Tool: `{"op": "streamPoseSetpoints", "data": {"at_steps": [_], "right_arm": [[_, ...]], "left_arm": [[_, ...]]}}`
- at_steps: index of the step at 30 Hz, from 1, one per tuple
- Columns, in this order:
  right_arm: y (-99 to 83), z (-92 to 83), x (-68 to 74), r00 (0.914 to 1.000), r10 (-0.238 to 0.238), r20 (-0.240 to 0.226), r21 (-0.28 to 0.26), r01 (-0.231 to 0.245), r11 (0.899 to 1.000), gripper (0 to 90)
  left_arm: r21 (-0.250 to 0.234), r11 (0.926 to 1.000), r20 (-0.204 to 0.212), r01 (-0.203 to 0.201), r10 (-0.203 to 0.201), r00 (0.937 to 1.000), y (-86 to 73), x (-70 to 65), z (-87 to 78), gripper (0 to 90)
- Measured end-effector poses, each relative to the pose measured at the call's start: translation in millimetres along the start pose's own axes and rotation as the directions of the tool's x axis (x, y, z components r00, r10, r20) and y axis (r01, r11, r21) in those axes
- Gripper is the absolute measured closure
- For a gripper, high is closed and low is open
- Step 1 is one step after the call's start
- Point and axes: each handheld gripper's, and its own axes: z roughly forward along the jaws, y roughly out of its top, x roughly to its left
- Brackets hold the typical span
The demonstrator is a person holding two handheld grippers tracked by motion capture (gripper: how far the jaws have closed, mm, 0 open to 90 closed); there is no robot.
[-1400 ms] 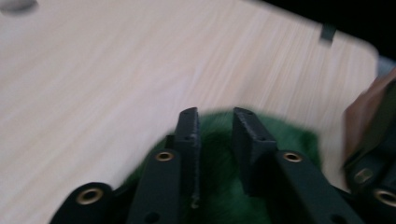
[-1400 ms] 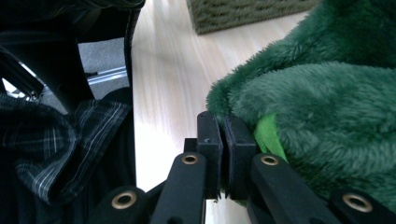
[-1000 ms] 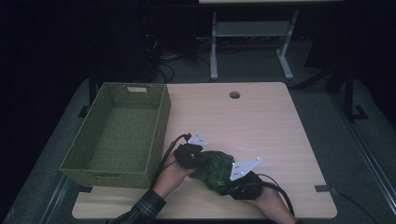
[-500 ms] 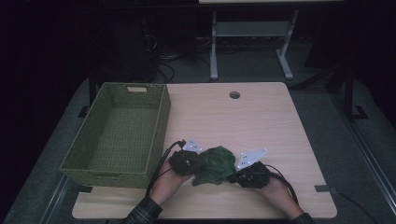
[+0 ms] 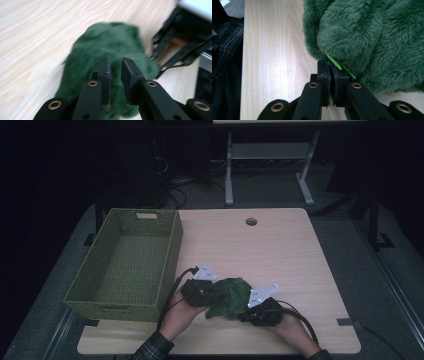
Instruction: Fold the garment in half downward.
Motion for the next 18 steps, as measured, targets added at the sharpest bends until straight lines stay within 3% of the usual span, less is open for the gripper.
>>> {"op": "streamPoseSetpoints", "data": {"at_steps": [4,8,14,18], "right_arm": [[0.9,2.0,0.3,1.0,-0.003,0.004,0.0,0.003,1.0,86.2],[0.0,1.0,1.8,1.0,0.007,0.006,-0.005,-0.007,1.0,83.2],[-7.4,-14.3,6.3,0.9989,0.021,0.041,-0.039,-0.019,0.999,61.9],[-12.3,-34.8,10.3,0.9969,0.049,0.061,-0.106,-0.042,0.993,57.8]], "left_arm": [[0.028,0.9993,0.0,-0.027,0.027,0.9996,-0.9,-5.5,16.8,66.9],[0.078,0.9963,-0.023,-0.037,0.039,0.999,-5.4,-1.6,32.2,67.2],[0.082,0.9958,-0.014,-0.041,0.042,0.999,-8.3,0.2,34.9,69.3],[0.099,0.9935,-0.01,-0.057,0.058,0.9983,-9.3,0.7,35.9,70.1]]}}
